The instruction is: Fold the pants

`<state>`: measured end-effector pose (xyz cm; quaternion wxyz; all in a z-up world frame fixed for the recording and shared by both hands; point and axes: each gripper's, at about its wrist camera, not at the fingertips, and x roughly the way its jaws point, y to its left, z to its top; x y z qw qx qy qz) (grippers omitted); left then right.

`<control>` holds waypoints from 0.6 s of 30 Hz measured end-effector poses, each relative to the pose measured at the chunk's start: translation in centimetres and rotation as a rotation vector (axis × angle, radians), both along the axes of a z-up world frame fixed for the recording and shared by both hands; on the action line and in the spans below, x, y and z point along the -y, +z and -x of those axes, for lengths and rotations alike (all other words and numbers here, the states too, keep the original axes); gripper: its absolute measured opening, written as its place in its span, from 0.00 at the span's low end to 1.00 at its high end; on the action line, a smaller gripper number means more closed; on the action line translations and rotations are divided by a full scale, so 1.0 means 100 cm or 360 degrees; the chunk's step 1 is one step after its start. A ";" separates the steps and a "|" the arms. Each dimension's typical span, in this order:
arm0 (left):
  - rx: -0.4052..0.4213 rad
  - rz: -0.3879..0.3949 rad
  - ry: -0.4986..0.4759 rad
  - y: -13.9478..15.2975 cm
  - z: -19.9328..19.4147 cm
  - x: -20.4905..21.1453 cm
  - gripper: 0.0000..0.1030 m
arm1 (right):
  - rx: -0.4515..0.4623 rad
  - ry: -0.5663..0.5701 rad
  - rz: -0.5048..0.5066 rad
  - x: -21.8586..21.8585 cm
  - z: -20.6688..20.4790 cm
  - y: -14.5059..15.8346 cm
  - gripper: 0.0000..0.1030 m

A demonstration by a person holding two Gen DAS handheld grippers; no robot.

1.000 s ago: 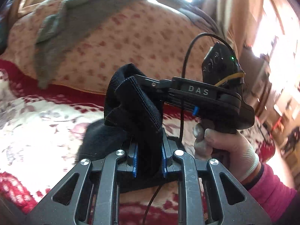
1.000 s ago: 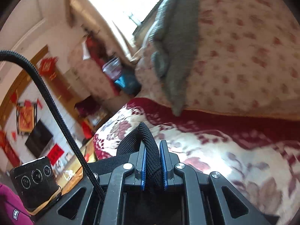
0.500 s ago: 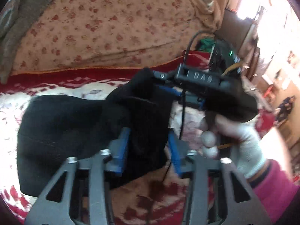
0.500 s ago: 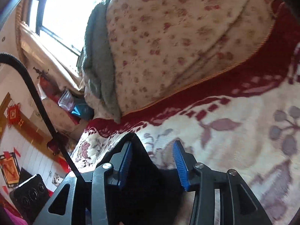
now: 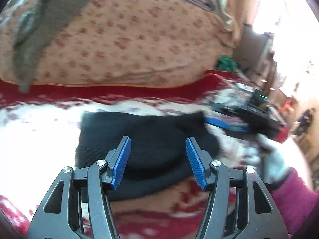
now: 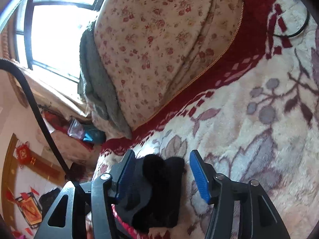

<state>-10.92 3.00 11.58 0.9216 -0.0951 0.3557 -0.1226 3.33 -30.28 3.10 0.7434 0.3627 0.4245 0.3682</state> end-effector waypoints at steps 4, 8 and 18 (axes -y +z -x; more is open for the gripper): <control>-0.0061 -0.0051 0.0090 -0.014 -0.023 -0.016 0.56 | 0.0008 0.0158 0.0164 -0.029 0.004 -0.001 0.68; -0.0141 -0.0172 0.0166 -0.034 -0.042 -0.019 0.56 | 0.0025 0.0316 0.0243 -0.062 0.003 -0.004 0.53; -0.0301 -0.0179 0.0537 -0.067 -0.049 -0.052 0.56 | 0.0482 0.0491 0.0469 -0.132 0.003 0.037 0.16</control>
